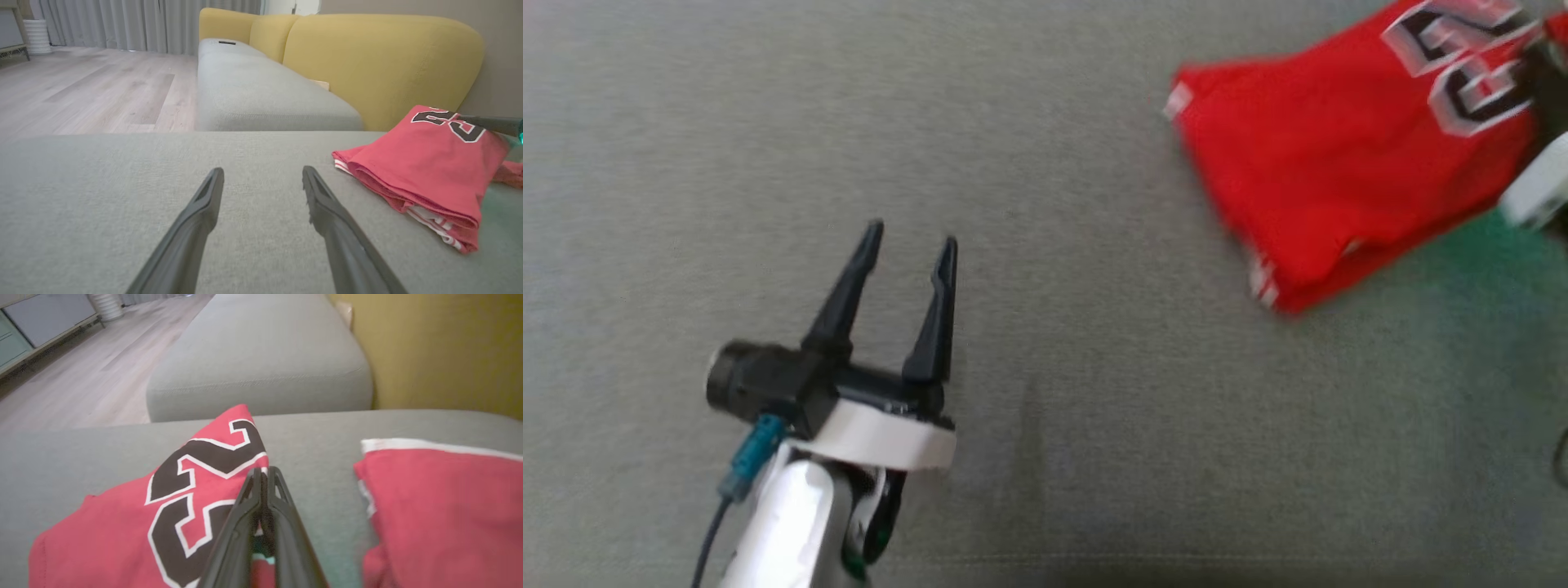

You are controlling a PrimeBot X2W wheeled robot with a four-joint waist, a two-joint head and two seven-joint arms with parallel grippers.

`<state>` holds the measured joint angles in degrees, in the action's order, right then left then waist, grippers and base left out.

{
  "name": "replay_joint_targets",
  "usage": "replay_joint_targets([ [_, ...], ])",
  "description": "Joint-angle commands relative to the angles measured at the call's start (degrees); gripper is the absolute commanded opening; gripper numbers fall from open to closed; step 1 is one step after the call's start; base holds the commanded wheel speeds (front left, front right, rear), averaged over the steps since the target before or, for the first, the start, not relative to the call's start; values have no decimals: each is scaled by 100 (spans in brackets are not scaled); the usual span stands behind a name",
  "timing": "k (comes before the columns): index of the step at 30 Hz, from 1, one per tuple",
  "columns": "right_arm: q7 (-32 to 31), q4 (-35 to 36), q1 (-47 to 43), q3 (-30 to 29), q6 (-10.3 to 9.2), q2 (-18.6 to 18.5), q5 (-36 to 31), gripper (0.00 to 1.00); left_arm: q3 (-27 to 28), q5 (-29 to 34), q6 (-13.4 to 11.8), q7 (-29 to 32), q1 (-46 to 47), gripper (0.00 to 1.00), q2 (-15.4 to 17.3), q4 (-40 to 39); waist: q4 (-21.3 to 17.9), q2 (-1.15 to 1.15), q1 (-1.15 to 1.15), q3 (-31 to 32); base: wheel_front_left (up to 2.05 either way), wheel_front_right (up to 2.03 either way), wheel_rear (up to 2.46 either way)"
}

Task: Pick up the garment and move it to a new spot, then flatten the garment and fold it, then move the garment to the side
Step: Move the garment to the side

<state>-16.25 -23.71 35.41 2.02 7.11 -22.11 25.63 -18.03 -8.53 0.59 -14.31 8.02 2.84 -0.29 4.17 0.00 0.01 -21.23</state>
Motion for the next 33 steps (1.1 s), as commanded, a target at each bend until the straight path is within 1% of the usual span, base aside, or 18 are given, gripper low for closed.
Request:
replay_joint_targets([
  [1,-81,327,201,-166,37,-208,-140,0,132,55,8,-69,256,100,4,-321,-339,0,-1,-321,0,0,0],
  [8,-354,818,404,-856,37,-584,-477,0,31,93,30,-69,528,100,4,-614,-686,0,-1,-603,0,0,0],
  [9,-354,818,404,-856,37,-584,-477,0,31,93,30,-69,528,100,4,-614,-686,0,-1,-603,0,0,0],
  [10,-369,872,433,-976,37,-641,-524,0,24,106,35,-69,558,100,4,-631,-710,0,-1,-643,0,0,0],
  [15,-694,1147,526,-1424,37,-906,-806,0,24,161,73,-69,707,100,4,-763,-746,0,-1,-860,0,0,0],
  [19,-998,1393,564,-1815,37,-1055,-1047,0,39,174,116,-69,799,100,4,-822,-688,0,-1,-1027,0,0,0],
  [20,-1082,1436,549,-1908,37,-1073,-1115,6,38,170,122,-69,814,100,4,-816,-657,0,-1,-1050,0,0,0],
  [21,-1148,1491,520,-1972,37,-1097,-1209,100,42,168,117,-69,822,100,4,-796,-628,0,-1,-1061,0,0,0],
  [23,-1186,1638,450,-2063,37,-1105,-1386,100,50,154,99,-69,845,100,4,-760,-559,0,-1,-1046,0,0,0],
  [26,-1173,1833,294,-2093,37,-875,-1535,100,93,77,19,-69,833,100,4,-686,-460,0,-1,-899,0,0,0],
  [31,-964,2010,-215,-1754,37,-295,-1590,100,227,-92,-174,-69,664,100,4,-385,-298,0,-1,-413,0,0,0],
  [33,-769,1998,-456,-1582,37,-52,-1549,100,289,-160,-216,-69,590,100,4,-283,-234,0,-1,-187,0,0,0],
])
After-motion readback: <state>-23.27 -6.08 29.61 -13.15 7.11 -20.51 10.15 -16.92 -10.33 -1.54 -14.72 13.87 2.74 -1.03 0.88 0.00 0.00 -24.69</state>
